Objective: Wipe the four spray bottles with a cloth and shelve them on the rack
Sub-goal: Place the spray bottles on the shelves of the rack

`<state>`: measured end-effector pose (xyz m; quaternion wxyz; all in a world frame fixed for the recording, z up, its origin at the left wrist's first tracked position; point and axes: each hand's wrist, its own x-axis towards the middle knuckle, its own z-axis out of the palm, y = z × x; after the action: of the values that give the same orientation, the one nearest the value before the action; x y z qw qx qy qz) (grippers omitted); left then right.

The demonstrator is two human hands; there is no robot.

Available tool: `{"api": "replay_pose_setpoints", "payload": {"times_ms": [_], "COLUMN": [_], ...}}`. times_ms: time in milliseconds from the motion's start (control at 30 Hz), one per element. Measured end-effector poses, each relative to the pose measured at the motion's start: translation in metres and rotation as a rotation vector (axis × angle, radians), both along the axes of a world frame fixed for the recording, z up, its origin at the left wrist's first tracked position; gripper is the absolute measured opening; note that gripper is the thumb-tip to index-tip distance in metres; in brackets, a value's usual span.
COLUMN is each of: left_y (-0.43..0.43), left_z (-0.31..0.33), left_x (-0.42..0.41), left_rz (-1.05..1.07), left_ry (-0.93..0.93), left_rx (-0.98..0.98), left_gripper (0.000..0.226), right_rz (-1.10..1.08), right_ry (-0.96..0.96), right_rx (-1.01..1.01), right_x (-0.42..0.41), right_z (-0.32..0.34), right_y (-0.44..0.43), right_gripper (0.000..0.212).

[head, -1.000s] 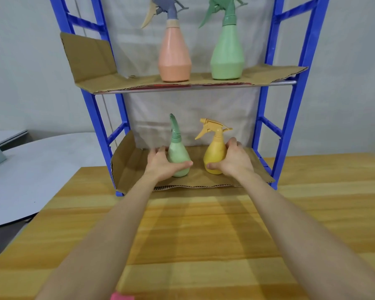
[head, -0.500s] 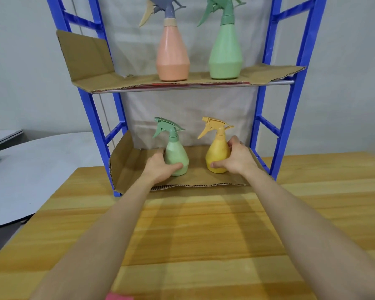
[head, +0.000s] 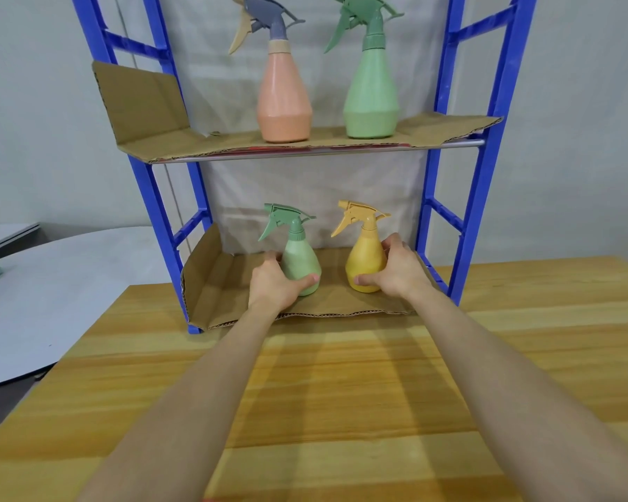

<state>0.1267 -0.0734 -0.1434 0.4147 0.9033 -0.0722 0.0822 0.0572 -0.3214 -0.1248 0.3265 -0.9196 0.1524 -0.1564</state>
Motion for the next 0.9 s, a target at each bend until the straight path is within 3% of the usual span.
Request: {"api": "replay_pose_setpoints", "payload": {"times_ms": [900], "left_y": [0.0008], "left_z": [0.0018], "left_x": [-0.0006], "left_rz": [-0.007], "left_ry": [0.036], "left_rx": [-0.022], "left_gripper": [0.100], "right_rz": [0.004], "right_ry": [-0.040], "right_rx": [0.038], "right_x": [-0.0028], "right_z": [-0.0068], "right_y": [0.0015], "right_gripper": [0.103]}}
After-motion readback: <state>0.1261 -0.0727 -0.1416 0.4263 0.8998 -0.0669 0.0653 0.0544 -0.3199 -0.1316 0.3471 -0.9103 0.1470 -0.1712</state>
